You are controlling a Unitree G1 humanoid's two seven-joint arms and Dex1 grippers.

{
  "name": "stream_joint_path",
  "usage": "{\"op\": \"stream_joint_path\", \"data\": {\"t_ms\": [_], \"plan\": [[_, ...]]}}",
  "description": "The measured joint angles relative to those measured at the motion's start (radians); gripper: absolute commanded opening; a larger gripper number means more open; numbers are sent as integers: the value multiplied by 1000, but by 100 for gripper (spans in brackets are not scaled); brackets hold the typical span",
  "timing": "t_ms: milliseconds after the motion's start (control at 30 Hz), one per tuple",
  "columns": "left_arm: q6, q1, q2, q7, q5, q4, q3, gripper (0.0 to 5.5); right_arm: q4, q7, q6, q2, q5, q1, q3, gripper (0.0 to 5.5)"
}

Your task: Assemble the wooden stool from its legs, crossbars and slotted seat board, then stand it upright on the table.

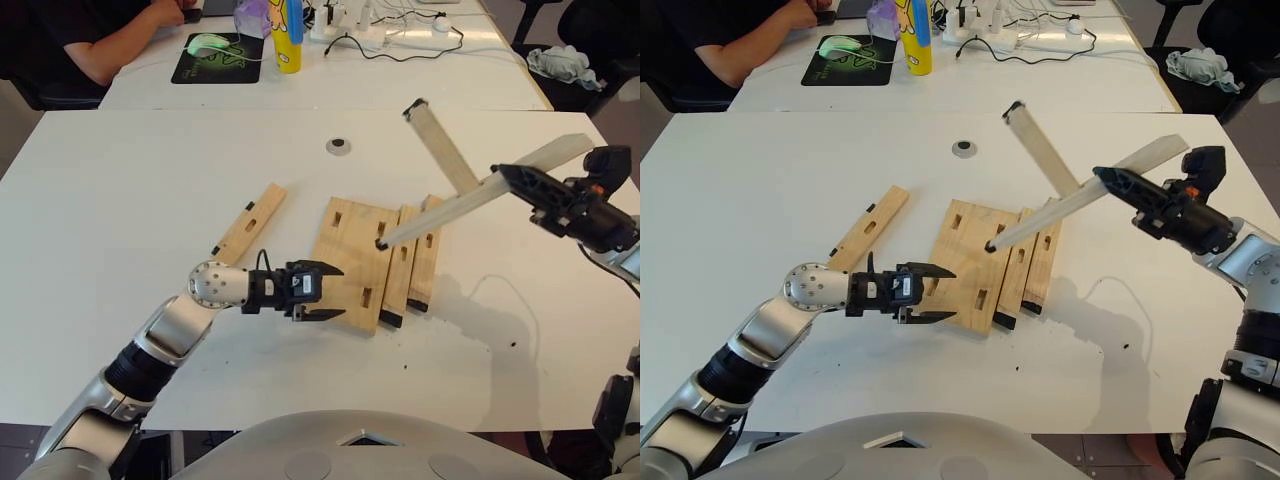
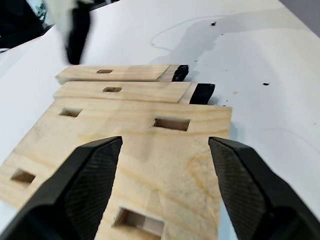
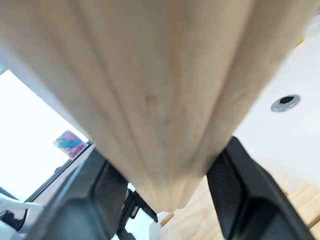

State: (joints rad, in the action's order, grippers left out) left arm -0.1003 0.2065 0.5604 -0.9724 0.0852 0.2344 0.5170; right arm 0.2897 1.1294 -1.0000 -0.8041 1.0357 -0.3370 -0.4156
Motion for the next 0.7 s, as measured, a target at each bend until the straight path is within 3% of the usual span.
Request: {"op": "stream_joint_path", "data": {"t_ms": [433,700], "plan": [[54,94,-124,-102,-109,-174,157,321,-15,-7,13,106,-19,-12,16,213],[112,148,-195,-30,-236,-266,200,321,-51,-26,8,138,-18,-2,15,213]]}}
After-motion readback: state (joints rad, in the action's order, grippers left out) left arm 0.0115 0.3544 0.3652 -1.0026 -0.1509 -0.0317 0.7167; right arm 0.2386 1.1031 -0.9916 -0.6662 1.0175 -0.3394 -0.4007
